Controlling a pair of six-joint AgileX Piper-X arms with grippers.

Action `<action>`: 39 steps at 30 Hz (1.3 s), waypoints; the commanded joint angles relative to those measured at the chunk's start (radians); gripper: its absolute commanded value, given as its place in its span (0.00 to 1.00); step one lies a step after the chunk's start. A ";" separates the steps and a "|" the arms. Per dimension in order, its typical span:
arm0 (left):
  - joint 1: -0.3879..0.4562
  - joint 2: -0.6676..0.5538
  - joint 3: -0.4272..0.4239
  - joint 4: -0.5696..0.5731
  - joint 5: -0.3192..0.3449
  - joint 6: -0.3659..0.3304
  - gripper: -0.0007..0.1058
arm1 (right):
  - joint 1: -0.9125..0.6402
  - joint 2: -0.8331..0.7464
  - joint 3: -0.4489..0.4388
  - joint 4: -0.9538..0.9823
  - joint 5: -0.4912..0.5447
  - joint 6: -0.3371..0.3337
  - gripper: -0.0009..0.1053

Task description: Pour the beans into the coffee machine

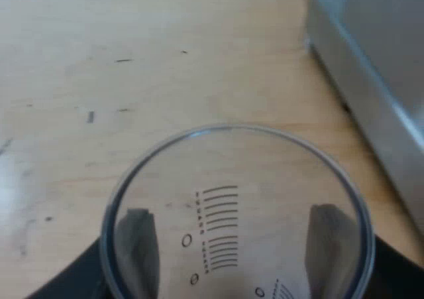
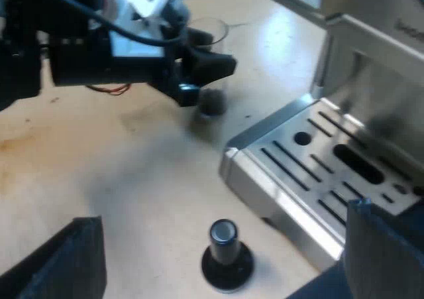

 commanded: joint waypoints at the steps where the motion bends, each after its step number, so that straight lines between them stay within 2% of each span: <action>1: 0.001 -0.048 0.024 0.002 0.053 -0.010 0.28 | 0.002 -0.004 -0.007 -0.009 0.031 -0.008 0.75; 5: 0.001 -0.150 0.069 0.002 0.078 -0.010 0.27 | 0.002 -0.004 -0.007 -0.009 0.040 -0.008 0.75; 13: 0.001 -0.341 0.147 0.033 0.080 -0.010 0.27 | 0.002 -0.004 -0.007 -0.009 0.042 -0.008 0.75; 17: 0.001 -0.544 0.154 0.291 0.080 -0.010 0.27 | 0.002 -0.028 -0.007 -0.013 0.045 -0.008 0.75; 25: 0.001 -0.856 0.154 0.595 0.080 -0.010 0.27 | 0.002 -0.107 -0.007 -0.033 0.074 -0.008 0.75; 26: 0.001 -0.879 0.154 0.611 0.080 -0.010 0.27 | 0.002 -0.121 -0.007 -0.039 0.089 -0.008 0.75; 29: 0.001 -1.007 0.137 0.773 0.078 -0.010 0.27 | 0.002 -0.174 -0.007 -0.064 0.159 -0.008 0.75; 34: 0.001 -1.108 0.061 1.037 0.078 -0.008 0.27 | 0.002 -0.232 -0.007 -0.115 0.242 -0.008 0.75; 37: 0.001 -1.123 0.001 1.162 0.078 -0.008 0.27 | 0.002 -0.259 -0.007 -0.154 0.278 -0.008 0.75; 39: 0.001 -1.123 -0.035 1.208 0.078 -0.002 0.27 | 0.002 -0.275 -0.007 -0.177 0.303 -0.008 0.75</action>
